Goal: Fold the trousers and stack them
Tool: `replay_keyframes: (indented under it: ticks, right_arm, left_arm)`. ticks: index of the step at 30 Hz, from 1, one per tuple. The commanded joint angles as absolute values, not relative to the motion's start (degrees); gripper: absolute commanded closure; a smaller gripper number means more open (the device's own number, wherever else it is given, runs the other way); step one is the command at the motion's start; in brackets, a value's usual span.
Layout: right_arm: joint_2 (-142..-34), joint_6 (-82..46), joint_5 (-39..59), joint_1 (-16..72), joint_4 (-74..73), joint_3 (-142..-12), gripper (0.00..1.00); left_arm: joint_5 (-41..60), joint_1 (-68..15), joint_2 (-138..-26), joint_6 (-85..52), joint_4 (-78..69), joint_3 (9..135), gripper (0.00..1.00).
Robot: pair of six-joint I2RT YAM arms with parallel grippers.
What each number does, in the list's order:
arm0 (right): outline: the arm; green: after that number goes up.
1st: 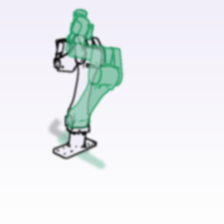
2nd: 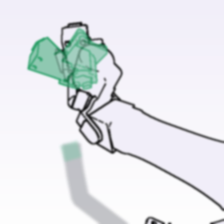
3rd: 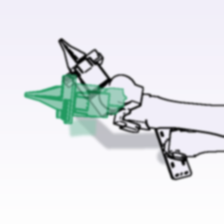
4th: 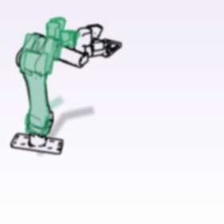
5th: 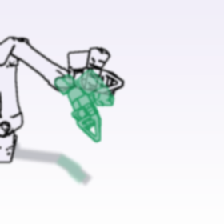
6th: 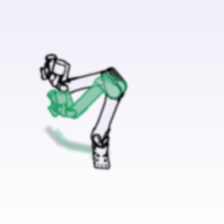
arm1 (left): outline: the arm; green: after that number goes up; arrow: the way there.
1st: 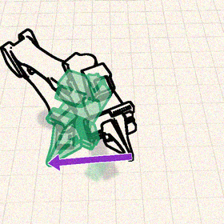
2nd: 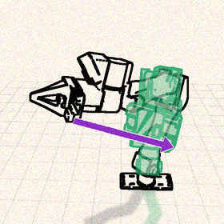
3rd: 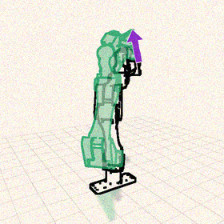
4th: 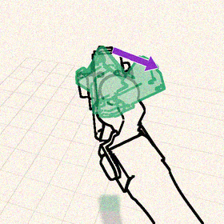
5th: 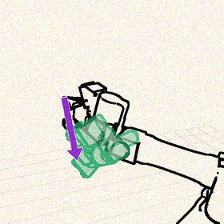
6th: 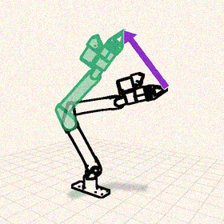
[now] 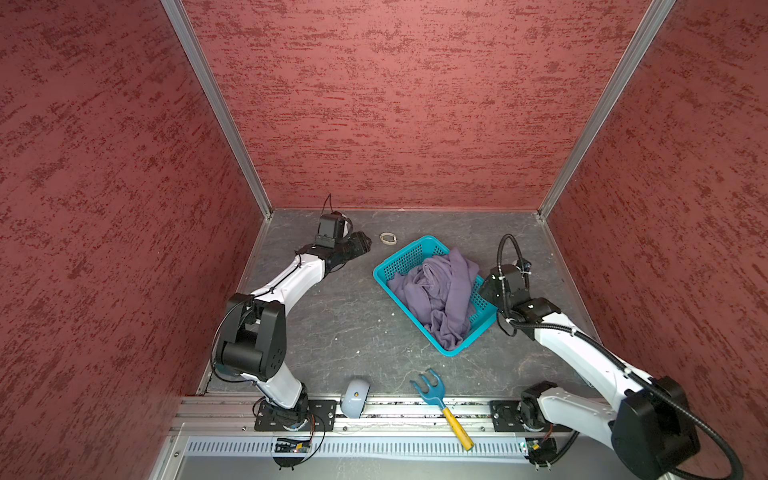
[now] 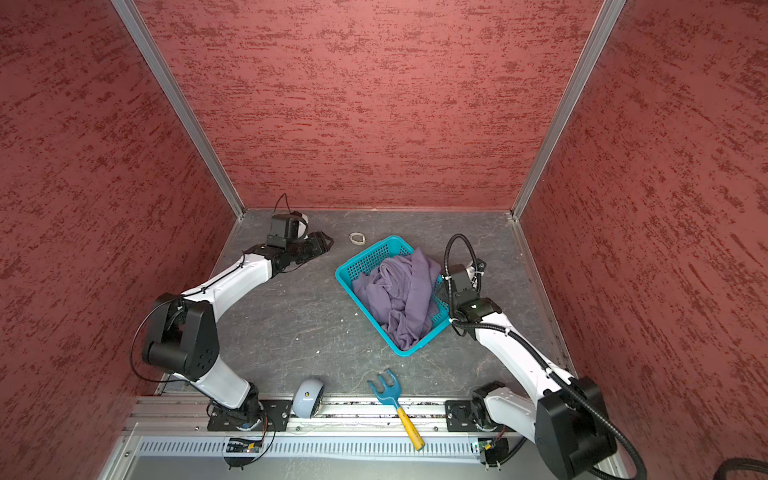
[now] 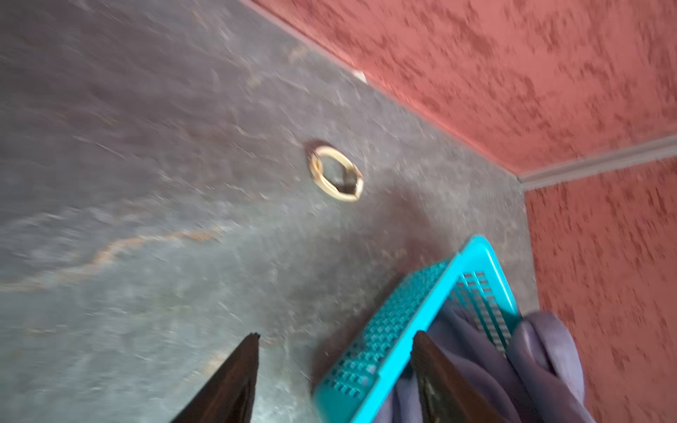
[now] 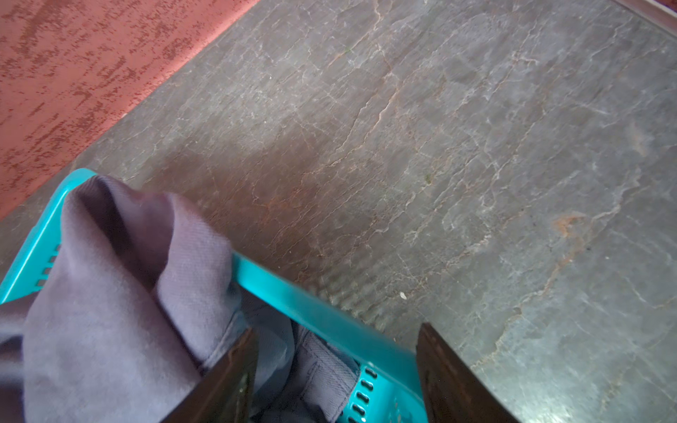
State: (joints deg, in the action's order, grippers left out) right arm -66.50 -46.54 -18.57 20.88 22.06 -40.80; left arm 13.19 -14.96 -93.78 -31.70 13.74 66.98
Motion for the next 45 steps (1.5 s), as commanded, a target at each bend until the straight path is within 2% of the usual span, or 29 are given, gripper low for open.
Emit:
replay_keyframes:
  ticks: [1, 6, 11, 14, 17, 22, 27, 33, 35, 37, 41, 45]
  right_arm:
    - [-69.9, -48.4, -8.3, 19.3, 27.7, -40.4, 0.3]
    - [-72.3, -43.3, -4.1, 13.6, 27.5, -44.4, 0.27]
    - [-72.4, -37.7, -8.3, 12.2, 38.2, -53.9, 0.22]
    - [-68.9, -38.3, -10.2, 12.2, 46.4, -56.5, 0.18]
    - [-63.2, -40.4, -7.9, 12.1, 51.6, -55.2, 0.17]
    - [-56.4, -44.7, 1.7, 12.2, 53.8, -48.8, 0.2]
    - [-55.0, -47.1, 7.3, 12.1, 48.7, -41.7, 0.29]
    - [-63.6, -44.3, 7.8, 10.8, 41.4, -41.2, 0.47]
    - [-67.5, -41.5, 7.3, 7.9, 40.1, -42.9, 0.58]
    - [-71.8, -38.0, 6.4, 3.7, 39.3, -45.6, 0.61]
    - [-80.1, -32.2, 3.0, -4.2, 38.9, -53.5, 0.61]
    - [-89.6, -29.8, 2.9, -10.4, 38.1, -63.6, 0.52]
  left_arm:
    - [16.1, -16.3, -94.5, -33.1, 15.6, 64.5, 0.34]
    - [17.9, -17.8, -92.7, -34.2, 16.2, 60.4, 0.34]
    - [18.7, -21.1, -91.5, -36.3, 15.8, 58.3, 0.35]
    - [19.0, -23.4, -91.9, -37.8, 15.2, 58.3, 0.35]
    - [19.4, -25.1, -92.7, -38.7, 14.5, 58.8, 0.36]
    - [19.4, -26.5, -94.4, -39.4, 15.2, 60.5, 0.38]
    - [20.0, -27.6, -96.0, -40.4, 14.9, 61.9, 0.39]
    - [20.2, -29.9, -98.0, -41.4, 14.4, 63.2, 0.4]
    - [20.2, -30.6, -98.4, -41.7, 14.2, 63.8, 0.4]
    - [20.5, -31.2, -98.7, -41.7, 13.9, 64.5, 0.39]
    - [21.4, -32.3, -98.3, -41.6, 14.6, 66.4, 0.29]
    - [22.4, -33.2, -96.9, -40.9, 15.0, 67.9, 0.17]
